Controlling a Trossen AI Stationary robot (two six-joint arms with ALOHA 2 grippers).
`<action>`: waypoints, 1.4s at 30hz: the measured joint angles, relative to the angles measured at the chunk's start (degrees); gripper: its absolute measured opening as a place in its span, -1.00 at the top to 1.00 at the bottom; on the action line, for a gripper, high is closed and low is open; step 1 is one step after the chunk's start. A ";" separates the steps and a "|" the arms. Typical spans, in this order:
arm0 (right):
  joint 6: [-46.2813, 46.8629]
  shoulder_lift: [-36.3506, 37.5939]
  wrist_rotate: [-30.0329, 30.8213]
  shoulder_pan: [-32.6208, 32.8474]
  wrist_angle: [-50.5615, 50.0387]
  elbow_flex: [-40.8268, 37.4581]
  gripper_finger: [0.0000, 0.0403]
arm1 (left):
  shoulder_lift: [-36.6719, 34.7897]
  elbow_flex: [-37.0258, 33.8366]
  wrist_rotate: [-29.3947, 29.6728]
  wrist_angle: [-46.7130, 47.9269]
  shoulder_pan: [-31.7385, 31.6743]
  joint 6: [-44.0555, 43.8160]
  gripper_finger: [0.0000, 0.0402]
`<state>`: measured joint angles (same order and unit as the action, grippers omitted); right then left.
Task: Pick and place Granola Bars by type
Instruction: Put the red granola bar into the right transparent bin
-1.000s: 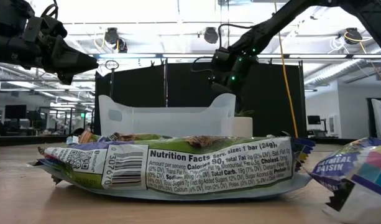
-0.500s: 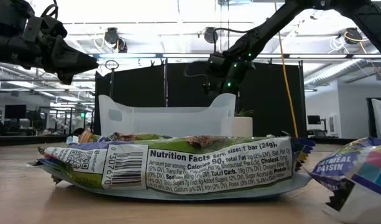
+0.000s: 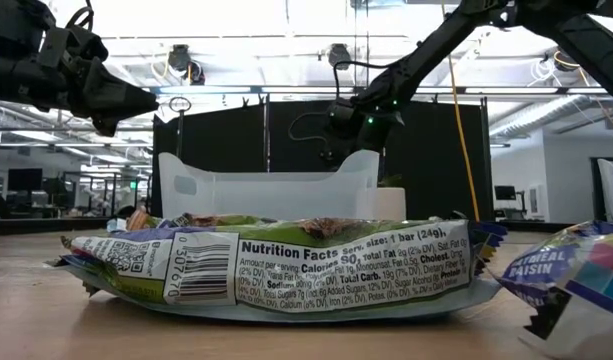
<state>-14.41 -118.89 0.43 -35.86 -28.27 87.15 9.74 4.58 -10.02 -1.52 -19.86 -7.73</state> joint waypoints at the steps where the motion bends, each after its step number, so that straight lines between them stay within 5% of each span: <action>1: -0.09 -0.02 -0.03 0.00 0.00 0.00 0.08 | 0.00 0.00 0.00 -0.02 0.02 0.00 0.54; 34: -0.34 -0.15 -0.42 -2.36 -1.88 -0.11 0.16 | 0.00 0.00 0.02 -0.02 0.02 0.00 0.54; 42: 0.10 -0.15 -0.41 -2.36 -2.40 -0.11 0.56 | 0.00 0.00 0.02 0.00 0.02 0.00 0.54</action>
<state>-14.32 -119.04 0.02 -38.22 -30.67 87.05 9.74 4.58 -10.00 -1.52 -19.84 -7.73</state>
